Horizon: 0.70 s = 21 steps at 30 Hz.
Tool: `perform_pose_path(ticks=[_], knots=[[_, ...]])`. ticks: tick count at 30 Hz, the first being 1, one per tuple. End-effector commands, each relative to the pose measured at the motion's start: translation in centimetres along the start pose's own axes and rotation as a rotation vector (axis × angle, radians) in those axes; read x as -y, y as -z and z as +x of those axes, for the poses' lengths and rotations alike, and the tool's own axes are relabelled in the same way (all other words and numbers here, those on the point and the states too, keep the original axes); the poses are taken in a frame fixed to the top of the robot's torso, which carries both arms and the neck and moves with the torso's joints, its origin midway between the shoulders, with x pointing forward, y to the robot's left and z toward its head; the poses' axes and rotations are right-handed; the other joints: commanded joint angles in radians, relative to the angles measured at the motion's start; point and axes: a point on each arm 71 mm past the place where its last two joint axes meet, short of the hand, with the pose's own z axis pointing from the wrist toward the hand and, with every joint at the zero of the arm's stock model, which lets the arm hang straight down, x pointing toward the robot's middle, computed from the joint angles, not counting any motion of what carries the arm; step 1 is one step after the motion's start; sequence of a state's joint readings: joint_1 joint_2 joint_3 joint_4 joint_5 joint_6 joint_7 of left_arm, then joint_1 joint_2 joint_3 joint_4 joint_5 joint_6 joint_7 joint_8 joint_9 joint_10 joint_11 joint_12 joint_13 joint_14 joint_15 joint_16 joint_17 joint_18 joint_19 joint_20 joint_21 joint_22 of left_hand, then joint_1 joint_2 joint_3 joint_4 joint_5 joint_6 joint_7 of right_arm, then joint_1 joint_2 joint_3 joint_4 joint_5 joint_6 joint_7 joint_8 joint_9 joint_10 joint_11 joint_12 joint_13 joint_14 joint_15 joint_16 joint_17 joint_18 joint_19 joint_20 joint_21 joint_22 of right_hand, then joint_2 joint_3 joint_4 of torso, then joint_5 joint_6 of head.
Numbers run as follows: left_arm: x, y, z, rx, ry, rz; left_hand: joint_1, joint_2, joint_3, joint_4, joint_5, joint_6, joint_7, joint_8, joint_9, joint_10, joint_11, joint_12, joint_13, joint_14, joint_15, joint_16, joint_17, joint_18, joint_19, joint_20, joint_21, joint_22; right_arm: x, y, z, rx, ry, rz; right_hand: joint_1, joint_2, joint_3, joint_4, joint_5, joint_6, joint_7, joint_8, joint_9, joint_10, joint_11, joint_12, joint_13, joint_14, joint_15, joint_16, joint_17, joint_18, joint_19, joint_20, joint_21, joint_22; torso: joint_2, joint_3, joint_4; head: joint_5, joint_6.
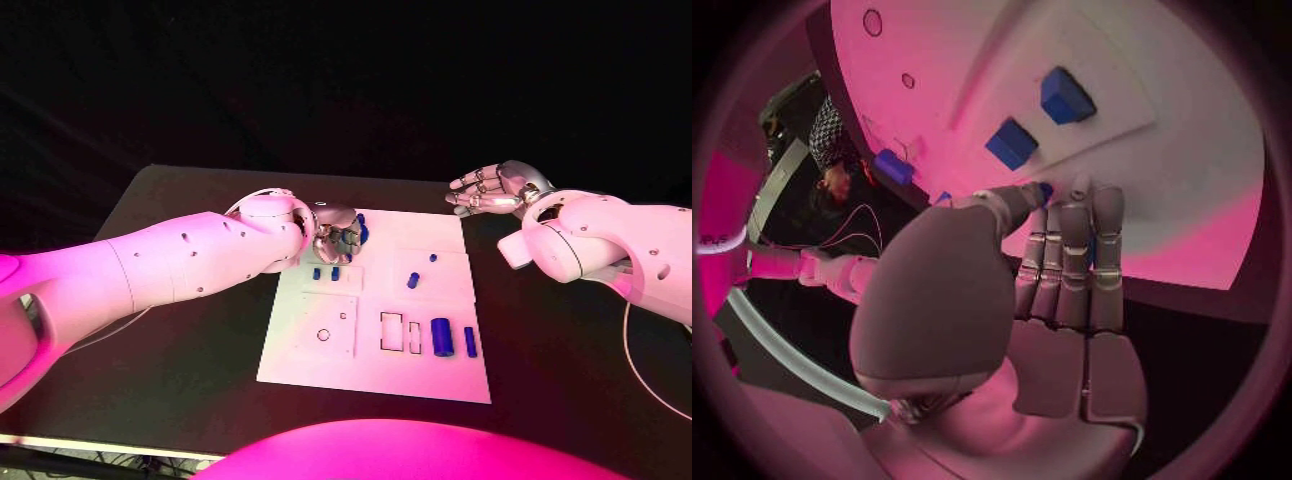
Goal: Assemble the parts on the task board
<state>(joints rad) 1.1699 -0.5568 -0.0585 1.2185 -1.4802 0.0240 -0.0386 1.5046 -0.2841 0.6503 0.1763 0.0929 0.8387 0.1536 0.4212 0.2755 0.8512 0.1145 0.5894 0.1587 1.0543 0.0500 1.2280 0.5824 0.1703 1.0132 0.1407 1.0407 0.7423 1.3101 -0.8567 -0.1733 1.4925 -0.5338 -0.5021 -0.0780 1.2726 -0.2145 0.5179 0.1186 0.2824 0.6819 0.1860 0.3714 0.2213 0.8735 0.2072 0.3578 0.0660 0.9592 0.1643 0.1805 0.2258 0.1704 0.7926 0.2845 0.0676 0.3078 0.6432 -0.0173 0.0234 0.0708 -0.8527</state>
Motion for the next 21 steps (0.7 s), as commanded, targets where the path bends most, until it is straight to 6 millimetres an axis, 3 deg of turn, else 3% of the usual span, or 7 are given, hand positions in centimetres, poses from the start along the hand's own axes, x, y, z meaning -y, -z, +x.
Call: perform_pose_path(ticks=[1, 21], knots=[[-0.15, -0.08, 0.55, -0.043, -0.006, -0.014, 0.000, 0.010, 0.006, 0.000, -0.005, 0.008, 0.001, -0.004, -0.001, 0.007, 0.001, 0.000, -0.001, 0.002, -0.007, 0.003, 0.001, 0.007, 0.003, -0.004, 0.006, 0.001, -0.10, 0.00, 0.21, -0.019, 0.002, -0.017, -0.004, 0.010, 0.001, -0.004, -0.002, -0.003, 0.090, 0.002, -0.001, 0.001, 0.003, 0.000, -0.002, 0.005, 0.004, -0.005, -0.001, 0.010, -0.006, -0.002, -0.004, -0.001, 0.000, 0.0002, -0.0002, 0.000, 0.002], [0.04, -0.25, 1.02, -0.070, -0.034, -0.014, -0.016, 0.006, 0.011, -0.015, -0.008, 0.027, -0.002, -0.003, 0.000, 0.022, -0.004, 0.008, 0.000, 0.019, -0.009, 0.026, 0.022, 0.005, 0.004, -0.005, 0.022, 0.020, -0.05, 0.10, 0.28, -0.029, 0.000, -0.015, -0.006, 0.011, 0.002, -0.005, -0.002, -0.002, 0.090, 0.002, -0.001, 0.002, 0.003, 0.000, -0.001, 0.006, 0.004, -0.006, -0.003, 0.010, -0.006, -0.001, -0.004, -0.003, 0.000, -0.0005, 0.0008, -0.004, -0.006]])
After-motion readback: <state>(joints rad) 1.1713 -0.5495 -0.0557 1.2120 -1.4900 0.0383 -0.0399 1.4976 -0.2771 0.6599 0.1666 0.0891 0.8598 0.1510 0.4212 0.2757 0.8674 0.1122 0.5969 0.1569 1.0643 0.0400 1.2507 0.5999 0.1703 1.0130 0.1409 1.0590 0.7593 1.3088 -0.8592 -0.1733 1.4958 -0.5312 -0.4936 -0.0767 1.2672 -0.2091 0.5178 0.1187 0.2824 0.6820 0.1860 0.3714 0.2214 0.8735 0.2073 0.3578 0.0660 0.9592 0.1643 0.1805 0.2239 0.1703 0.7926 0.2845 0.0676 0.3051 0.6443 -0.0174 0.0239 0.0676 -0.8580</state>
